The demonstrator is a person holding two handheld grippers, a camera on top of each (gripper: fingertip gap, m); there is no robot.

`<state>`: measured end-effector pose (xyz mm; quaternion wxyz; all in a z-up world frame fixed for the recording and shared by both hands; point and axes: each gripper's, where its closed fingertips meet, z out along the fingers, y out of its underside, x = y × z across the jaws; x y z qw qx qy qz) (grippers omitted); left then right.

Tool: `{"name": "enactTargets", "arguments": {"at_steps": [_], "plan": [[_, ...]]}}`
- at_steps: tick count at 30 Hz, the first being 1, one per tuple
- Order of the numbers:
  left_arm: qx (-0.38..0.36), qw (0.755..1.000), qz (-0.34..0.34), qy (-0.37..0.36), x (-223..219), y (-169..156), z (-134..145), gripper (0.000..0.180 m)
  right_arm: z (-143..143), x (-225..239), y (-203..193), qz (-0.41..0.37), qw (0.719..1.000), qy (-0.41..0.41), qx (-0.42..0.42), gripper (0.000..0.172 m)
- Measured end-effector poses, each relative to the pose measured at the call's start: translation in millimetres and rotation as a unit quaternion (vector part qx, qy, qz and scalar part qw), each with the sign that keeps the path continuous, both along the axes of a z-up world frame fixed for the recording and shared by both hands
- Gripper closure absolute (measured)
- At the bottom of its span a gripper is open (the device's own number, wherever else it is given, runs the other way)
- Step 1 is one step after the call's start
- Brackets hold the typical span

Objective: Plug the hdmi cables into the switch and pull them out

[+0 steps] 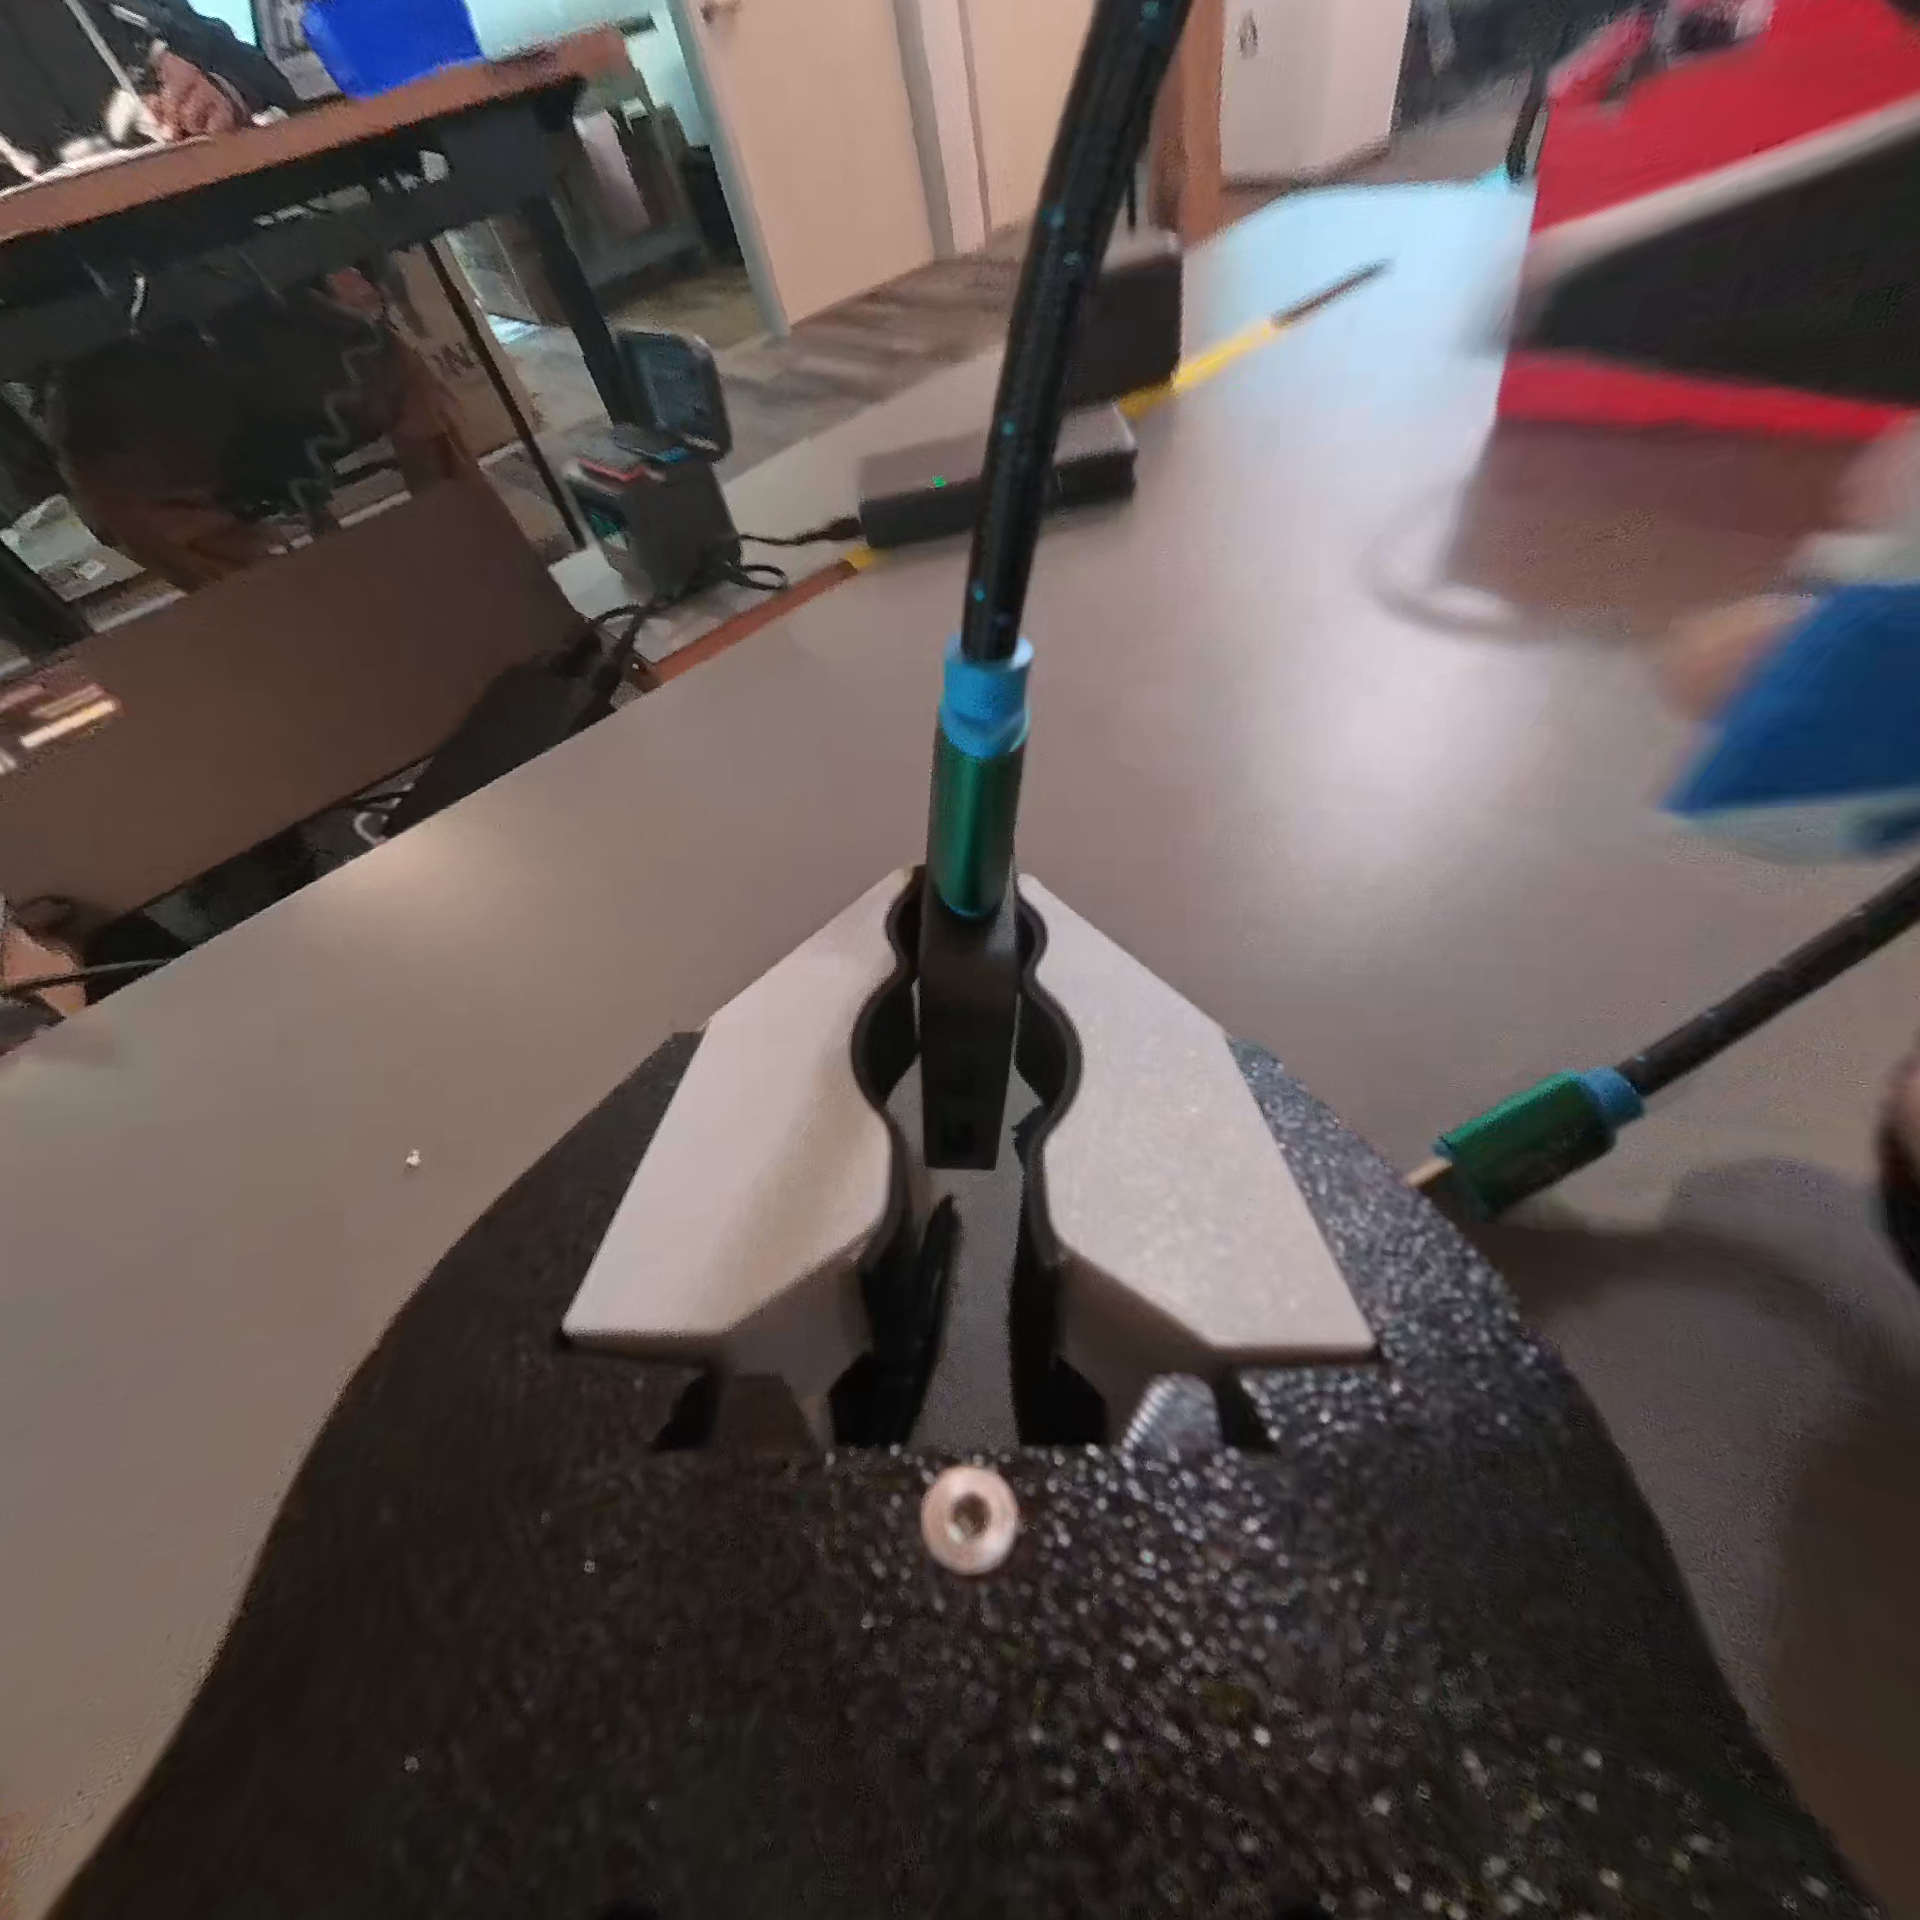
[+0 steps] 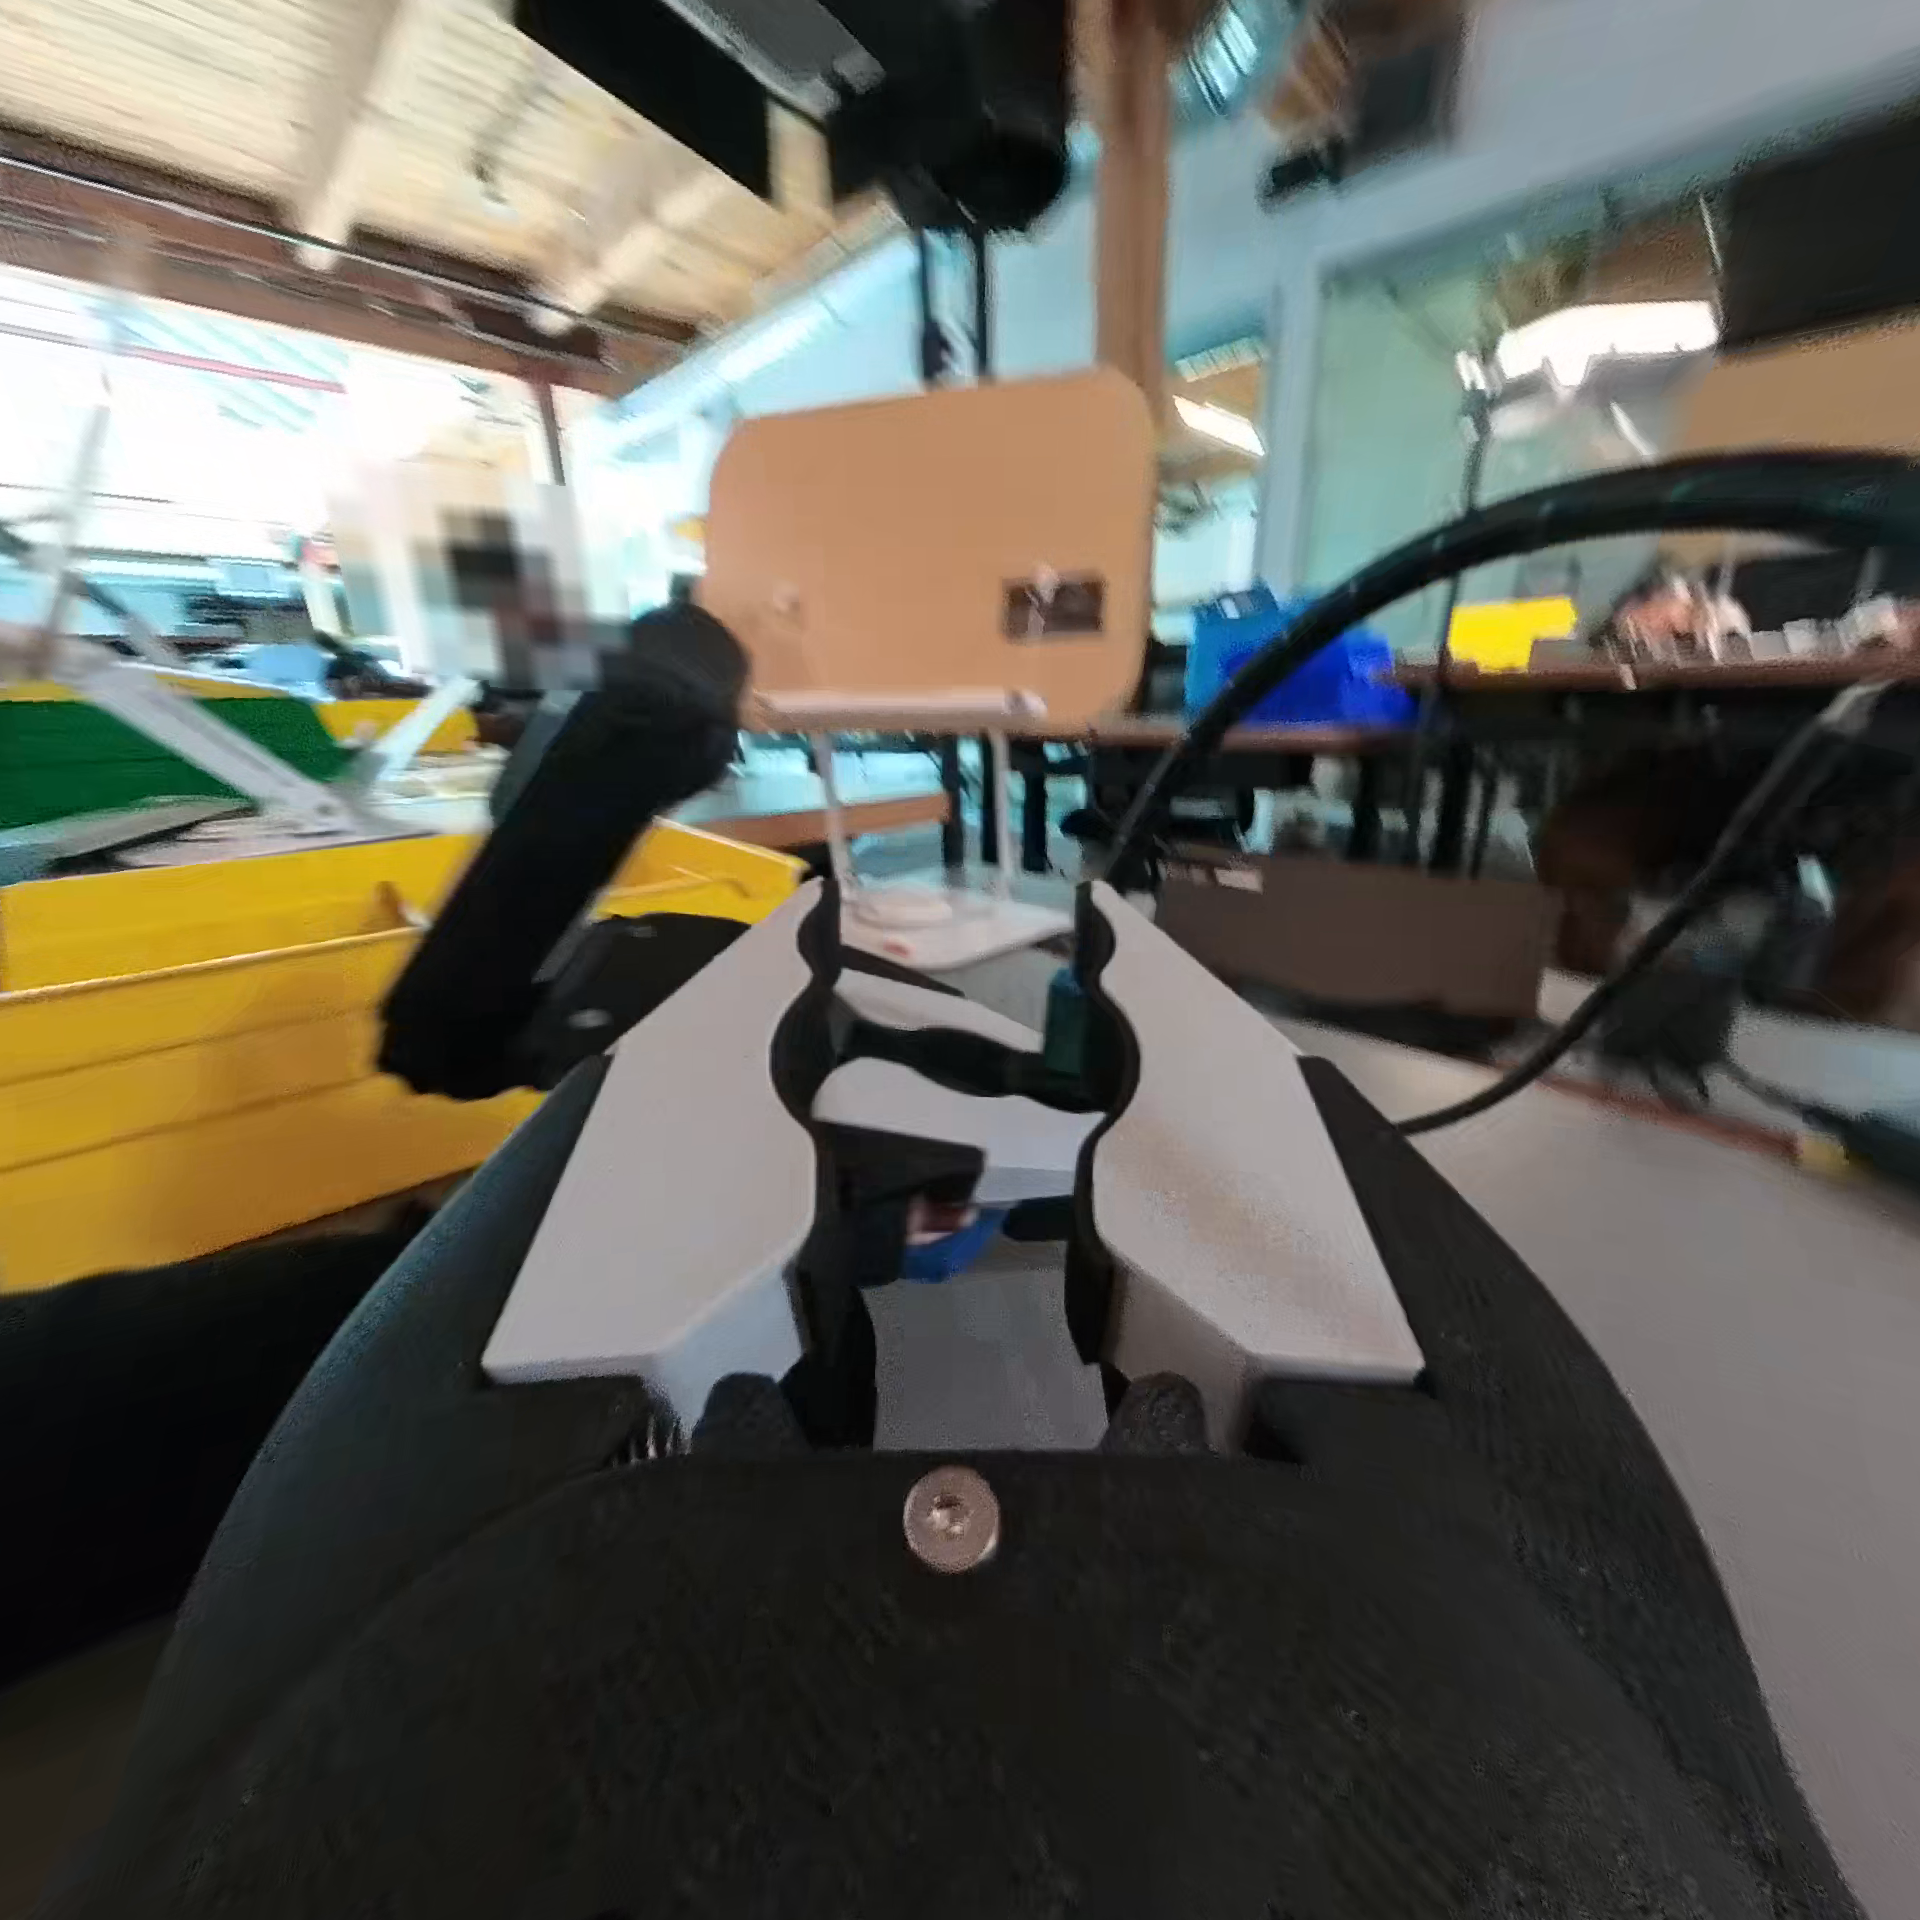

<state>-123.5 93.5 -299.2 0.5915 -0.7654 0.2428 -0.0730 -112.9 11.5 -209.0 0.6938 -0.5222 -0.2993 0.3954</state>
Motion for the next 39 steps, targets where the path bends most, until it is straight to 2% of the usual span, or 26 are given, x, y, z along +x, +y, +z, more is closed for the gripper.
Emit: {"name": "enactTargets", "arguments": {"at_steps": [2,5,8,11,13,14,16,18,21,25,30,31,36,39], "plan": [[0.017,0.998,0.001,-0.054,-8.0,-1.7,13.2,0.17,14.8,9.0,-35.7,0.026,0.998,0.008,0.061,0.127],[0.057,0.992,-0.027,-0.112,-13.1,-7.6,32.6,0.17,37.7,48.2,-67.1,0.017,0.992,0.042,0.118,0.127],[0.077,0.986,-0.067,-0.134,-7.3,-14.2,41.4,0.17,68.7,106.2,-67.2,-0.034,0.982,0.09,0.16,0.121],[0.079,0.973,-0.139,-0.164,14.3,-25.8,48.0,0.17,85.2,151.7,-43.2,-0.095,0.976,0.108,0.16,0.118],[0.071,0.954,-0.221,-0.191,37.0,-42.4,53.6,0.17,72.9,153.8,-21.1,-0.102,0.984,0.066,0.13,0.119],[0.061,0.938,-0.272,-0.208,49.8,-54.3,56.5,0.17,56.8,142.0,-11.1,-0.076,0.992,0.023,0.096,0.119],[0.038,0.901,-0.355,-0.246,69.8,-76.6,62.5,0.17,19.6,111.6,-4.0,0.02,0.999,-0.042,-0.007,0.108],[0.012,0.865,-0.417,-0.279,82.8,-94.8,67.3,0.17,5.3,94.4,-10.3,0.097,0.991,-0.025,-0.089,0.106],[-0.022,0.825,-0.475,-0.305,93.5,-112.8,69.0,0.17,-6.7,84.5,-13.9,0.109,0.987,-0.04,-0.114,0.108],[-0.03,0.816,-0.494,-0.299,98.6,-119.1,66.1,0.17,-29.8,67.5,-35.0,0.158,0.973,-0.121,-0.115,0.139],[-0.027,0.799,-0.512,-0.313,99.5,-126.0,70.6,0.17,-26.6,72.0,-42.3,0.191,0.965,-0.104,-0.148,0.148],[-0.027,0.806,-0.501,-0.313,99.7,-122.4,69.8,0.16,-26.2,73.7,-43.7,0.197,0.963,-0.101,-0.153,0.151],[-0.008,0.812,-0.473,-0.341,88.9,-112.6,76.9,0.151,-25.7,87.3,-39.1,0.179,0.966,-0.096,-0.159,0.161],[0.005,0.842,-0.412,-0.349,74.0,-90.5,75.3,0.135,-15.6,103.5,-32.9,0.133,0.977,-0.106,-0.131,0.16]]}}
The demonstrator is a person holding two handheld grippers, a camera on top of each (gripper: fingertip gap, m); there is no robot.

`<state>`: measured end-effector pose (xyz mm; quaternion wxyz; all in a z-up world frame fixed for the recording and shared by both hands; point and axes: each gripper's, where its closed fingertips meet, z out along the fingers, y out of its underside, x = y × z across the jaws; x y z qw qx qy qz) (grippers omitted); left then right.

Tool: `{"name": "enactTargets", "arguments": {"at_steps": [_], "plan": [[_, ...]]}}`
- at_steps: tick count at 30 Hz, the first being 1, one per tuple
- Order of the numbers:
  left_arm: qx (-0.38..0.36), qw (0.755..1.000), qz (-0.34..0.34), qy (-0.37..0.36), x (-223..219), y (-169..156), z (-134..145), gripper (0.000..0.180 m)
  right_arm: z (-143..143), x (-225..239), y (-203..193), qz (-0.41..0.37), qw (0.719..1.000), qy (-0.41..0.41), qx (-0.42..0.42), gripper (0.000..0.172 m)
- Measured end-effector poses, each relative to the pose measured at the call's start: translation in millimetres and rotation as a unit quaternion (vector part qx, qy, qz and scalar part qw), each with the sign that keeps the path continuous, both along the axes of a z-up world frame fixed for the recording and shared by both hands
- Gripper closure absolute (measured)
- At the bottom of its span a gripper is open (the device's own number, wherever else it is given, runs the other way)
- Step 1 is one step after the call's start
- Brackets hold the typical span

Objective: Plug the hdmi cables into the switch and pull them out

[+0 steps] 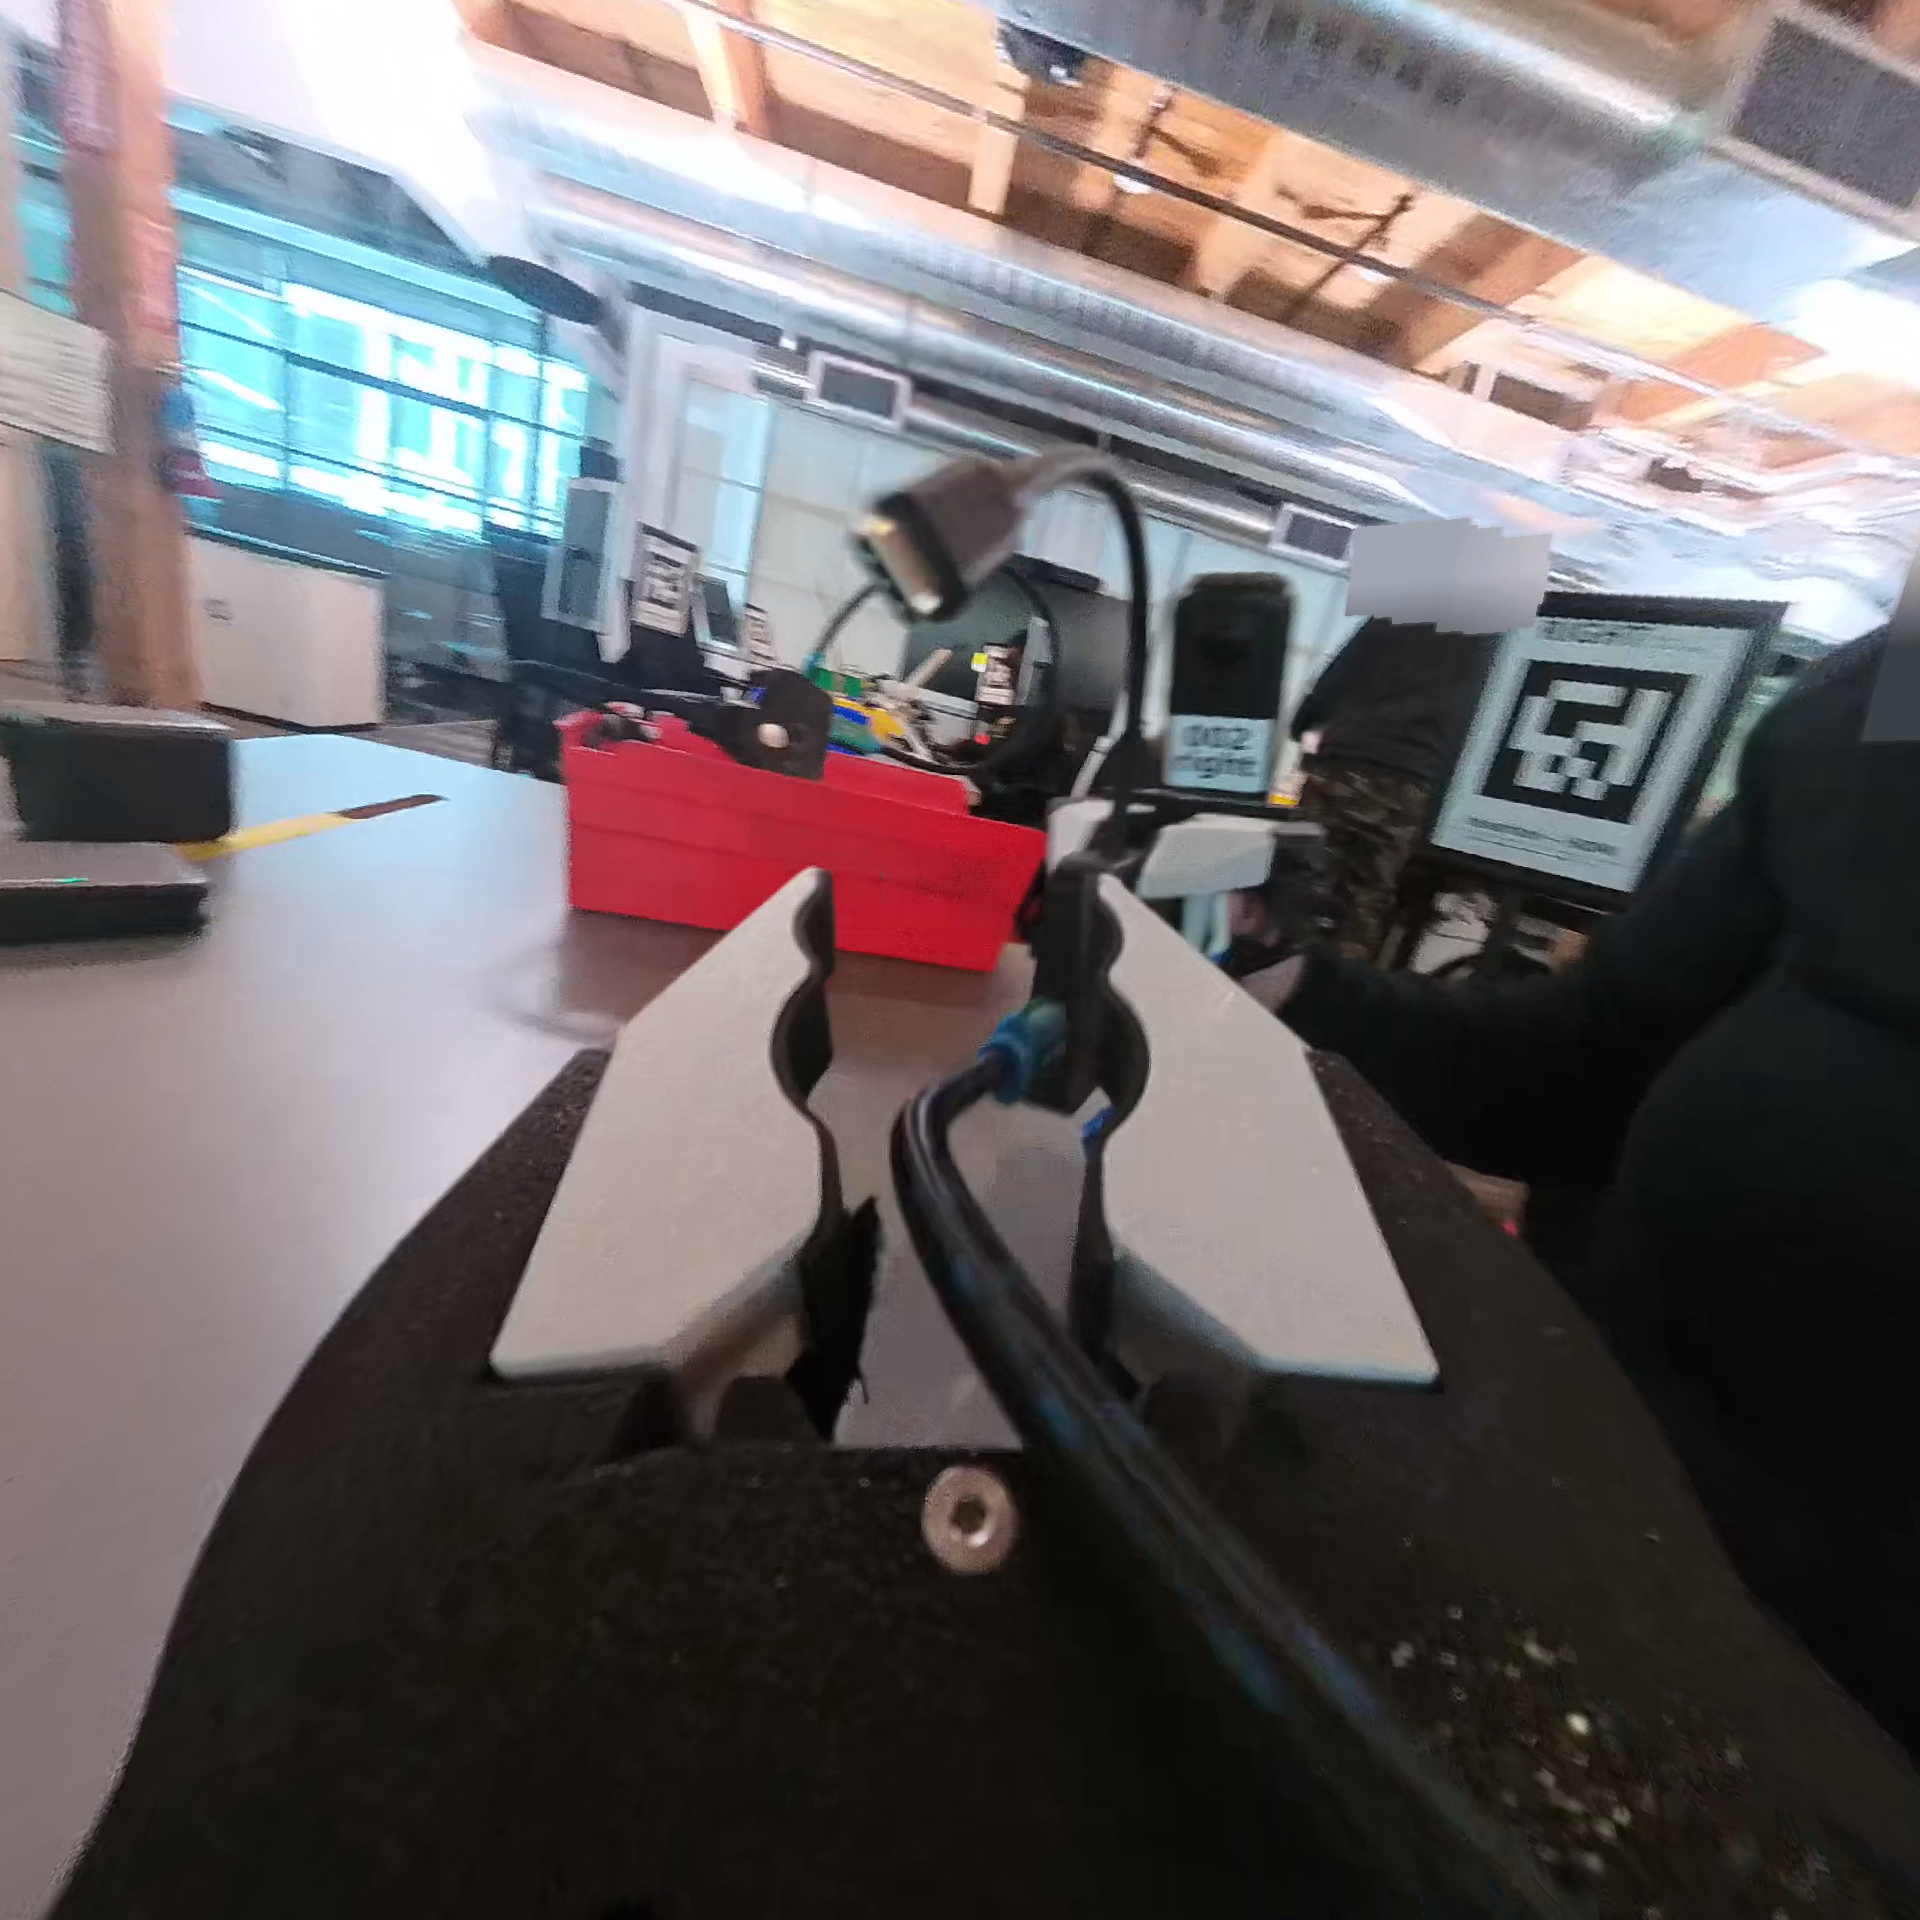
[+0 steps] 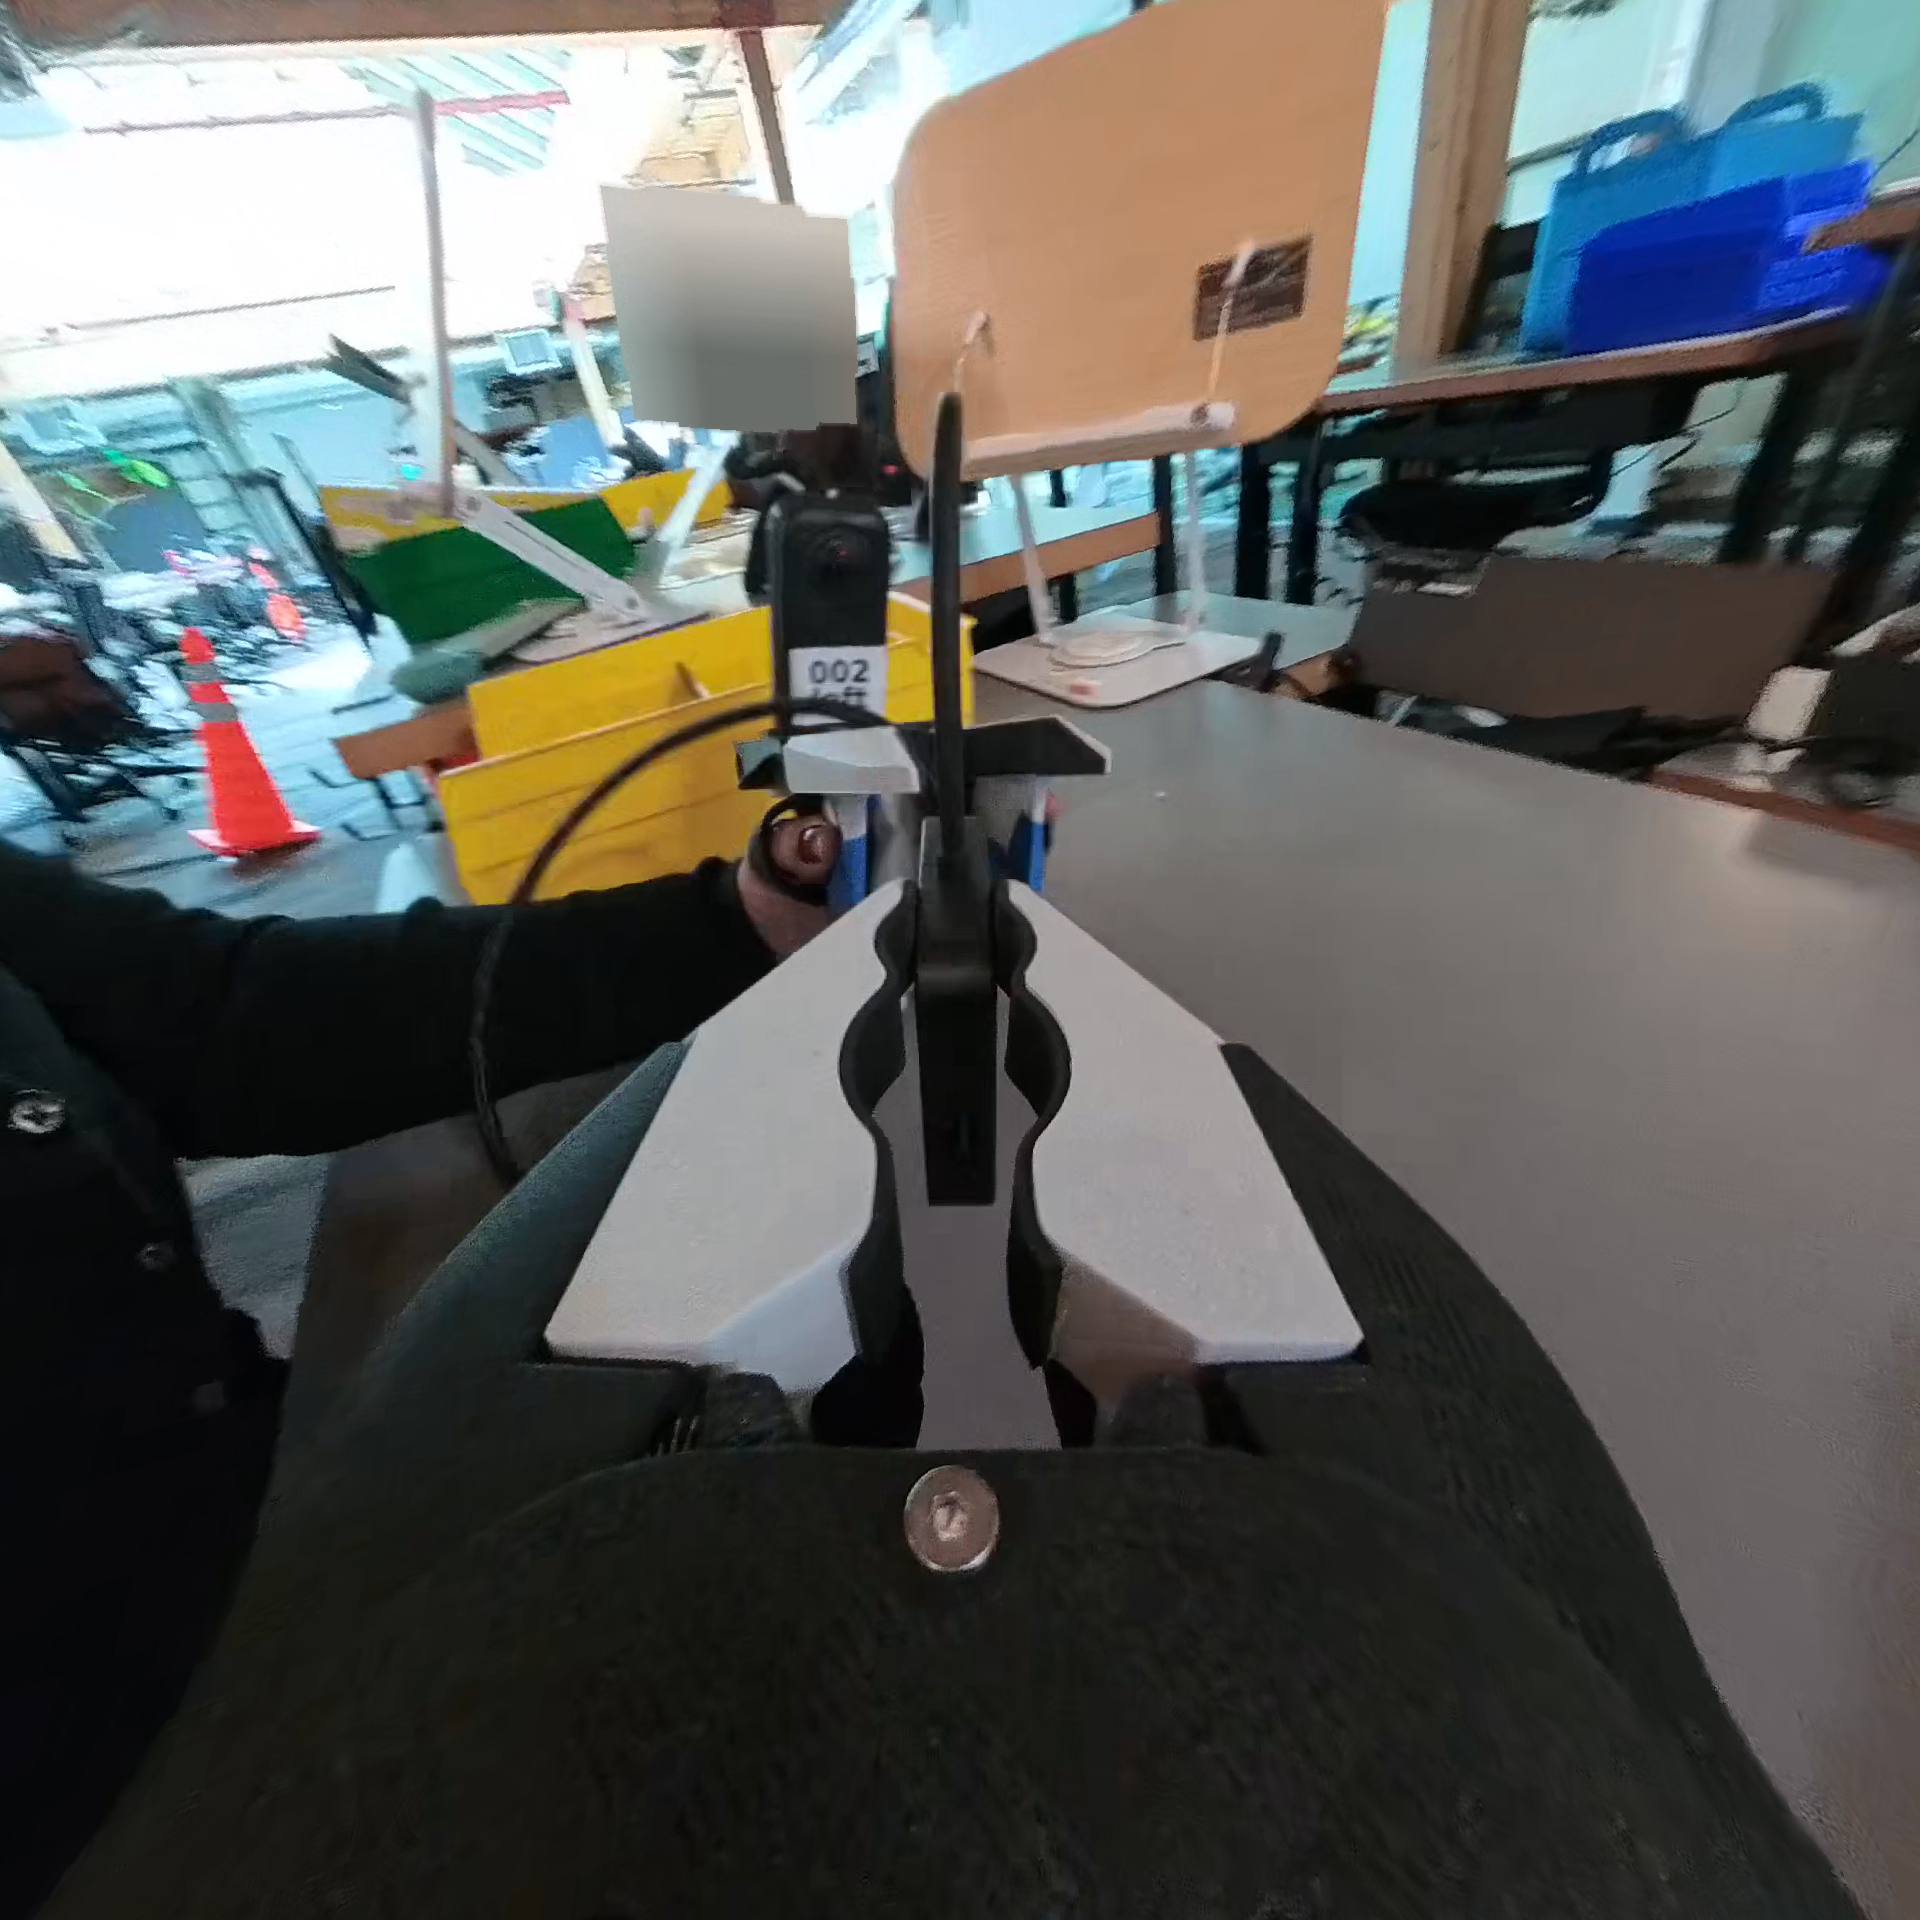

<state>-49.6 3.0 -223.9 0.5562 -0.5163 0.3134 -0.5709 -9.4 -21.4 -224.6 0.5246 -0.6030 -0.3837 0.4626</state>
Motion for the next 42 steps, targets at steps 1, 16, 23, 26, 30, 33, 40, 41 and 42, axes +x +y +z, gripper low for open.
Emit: {"name": "enactTargets", "arguments": {"at_steps": [1,16,23,26,30,33,40,41,42], "plan": [[0.003,1.0,0.023,-0.002,-4.7,5.3,1.0,0.134,6.5,7.2,2.6,-0.017,1.0,-0.003,0.014,0.16],[0.011,0.987,0.157,-0.01,-36.0,33.9,2.4,0.134,209.2,252.0,15.6,-0.399,0.885,0.116,0.212,0.16],[0.008,0.987,0.159,-0.01,-36.2,34.9,1.9,0.134,236.2,346.6,-7.9,-0.539,0.795,0.102,0.26,0.161],[0.006,0.987,0.16,-0.009,-36.0,35.5,1.4,0.134,236.2,371.9,-10.6,-0.576,0.769,0.078,0.266,0.16],[0.004,0.987,0.158,-0.008,-35.3,35.8,0.7,0.134,223.1,397.9,-1.9,-0.62,0.74,0.024,0.26,0.16],[0.002,0.987,0.159,-0.009,-35.8,36.4,0.6,0.135,214.3,406.0,4.9,-0.632,0.733,0.019,0.25,0.16],[-0.002,0.988,0.157,-0.011,-36.1,36.7,0.5,0.135,220.5,397.2,49.4,-0.649,0.705,-0.075,0.276,0.16],[-0.002,0.988,0.157,-0.01,-36.2,36.8,0.5,0.135,224.7,393.8,58.0,-0.653,0.69,-0.113,0.29,0.16],[-0.001,0.987,0.157,-0.01,-36.1,36.7,0.5,0.135,229.2,390.3,66.8,-0.656,0.67,-0.159,0.309,0.16]]}}
